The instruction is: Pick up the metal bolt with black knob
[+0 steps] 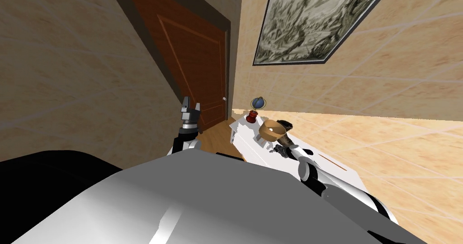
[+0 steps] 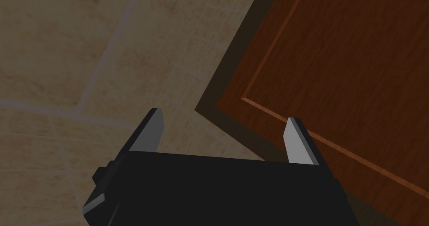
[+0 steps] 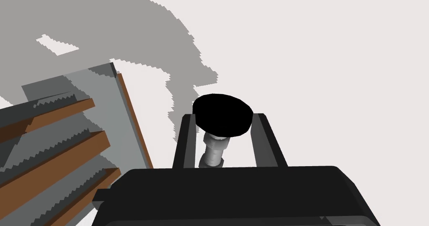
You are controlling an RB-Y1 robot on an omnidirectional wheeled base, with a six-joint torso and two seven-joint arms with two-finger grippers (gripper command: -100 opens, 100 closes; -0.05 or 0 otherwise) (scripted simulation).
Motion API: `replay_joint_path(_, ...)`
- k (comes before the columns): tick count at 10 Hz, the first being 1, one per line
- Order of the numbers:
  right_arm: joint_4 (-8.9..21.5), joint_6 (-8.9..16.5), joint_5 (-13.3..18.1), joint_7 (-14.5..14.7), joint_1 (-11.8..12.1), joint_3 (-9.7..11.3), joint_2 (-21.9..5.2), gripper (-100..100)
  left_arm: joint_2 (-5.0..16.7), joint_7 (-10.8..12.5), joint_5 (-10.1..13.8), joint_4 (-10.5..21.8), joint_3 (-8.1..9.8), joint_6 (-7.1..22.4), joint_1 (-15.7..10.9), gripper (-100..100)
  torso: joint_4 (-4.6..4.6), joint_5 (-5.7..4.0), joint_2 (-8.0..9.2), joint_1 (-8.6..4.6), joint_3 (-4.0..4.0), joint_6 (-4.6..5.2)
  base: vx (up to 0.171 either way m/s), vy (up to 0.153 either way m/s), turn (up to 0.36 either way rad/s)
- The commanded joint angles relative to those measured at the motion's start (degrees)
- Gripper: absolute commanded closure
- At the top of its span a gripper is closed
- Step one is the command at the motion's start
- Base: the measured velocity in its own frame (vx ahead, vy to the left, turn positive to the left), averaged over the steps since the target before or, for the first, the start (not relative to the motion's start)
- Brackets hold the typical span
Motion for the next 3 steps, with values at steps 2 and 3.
replay_joint_path(2,-0.4,0.7,-0.2,0.6,0.1,0.0,-0.1,100,0.0,0.0,0.0,0.0,0.0,0.0,0.0,0,0.01,-0.02,0.02,-0.04,0.01,-0.09,0.048,0.045,-0.059)
replay_joint_path(3,-0.3,0.7,-0.2,0.7,0.1,0.0,0.0,0,0.0,0.0,0.0,0.0,0.0,0.0,0.0,0,0.04,-0.05,0.14,-0.18,0.08,-0.1,0.005,0.006,0.003)
